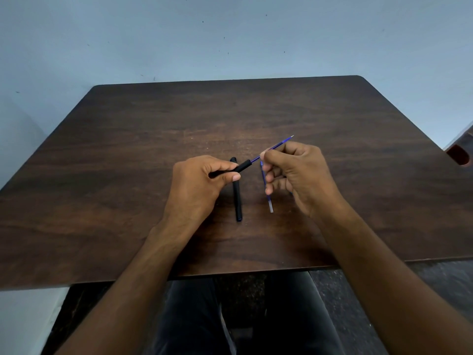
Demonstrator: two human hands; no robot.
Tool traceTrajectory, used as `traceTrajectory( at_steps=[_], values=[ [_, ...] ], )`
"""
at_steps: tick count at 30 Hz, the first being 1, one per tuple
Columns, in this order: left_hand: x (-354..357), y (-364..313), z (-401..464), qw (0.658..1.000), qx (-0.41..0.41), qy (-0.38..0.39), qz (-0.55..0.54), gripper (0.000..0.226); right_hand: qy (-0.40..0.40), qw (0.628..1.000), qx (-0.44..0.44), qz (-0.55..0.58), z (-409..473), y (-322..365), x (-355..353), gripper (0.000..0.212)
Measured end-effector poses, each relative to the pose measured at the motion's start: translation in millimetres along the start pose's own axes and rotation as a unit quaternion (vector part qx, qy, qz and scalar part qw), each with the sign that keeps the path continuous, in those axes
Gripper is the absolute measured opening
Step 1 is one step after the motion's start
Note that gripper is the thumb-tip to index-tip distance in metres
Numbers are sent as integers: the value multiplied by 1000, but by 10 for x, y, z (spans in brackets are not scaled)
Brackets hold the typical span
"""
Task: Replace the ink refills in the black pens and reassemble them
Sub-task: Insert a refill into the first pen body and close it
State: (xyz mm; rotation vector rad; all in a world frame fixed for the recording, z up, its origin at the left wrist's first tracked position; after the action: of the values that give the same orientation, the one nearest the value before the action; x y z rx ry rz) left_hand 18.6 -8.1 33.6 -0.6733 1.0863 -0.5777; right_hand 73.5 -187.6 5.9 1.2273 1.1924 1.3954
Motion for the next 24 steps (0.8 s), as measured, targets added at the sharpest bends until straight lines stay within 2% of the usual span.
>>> traceTrajectory(
  at_steps=[12,17,20,24],
  values=[
    [-10,4,12,1000,14,-2,4,25,40,999,2,-12,-36,-49,21,16],
    [-18,8,20,1000,6,-3,11,27,11,998,-41,48,-70,60,-93,12],
    [-21,-4,13,1000,8,0,12,28,-20,996,-85,37,-75,131,-161,10],
    [-24,-20,6,1000,6,2,17,28,-22,996,-82,28,-65,140,-150,9]
  ],
)
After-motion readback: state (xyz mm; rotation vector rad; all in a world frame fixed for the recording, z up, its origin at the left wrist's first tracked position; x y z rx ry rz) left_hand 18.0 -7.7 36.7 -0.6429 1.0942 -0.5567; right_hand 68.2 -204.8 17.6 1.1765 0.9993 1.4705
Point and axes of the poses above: each hand's wrist, its own z-axis towards the middle knuckle, its own x-axis out of the palm, y = z × x, the point moved 6 cm from there along z, towards the middle knuckle, and after that the axes turned 6 degrees about -x, right-handed, at the moved point
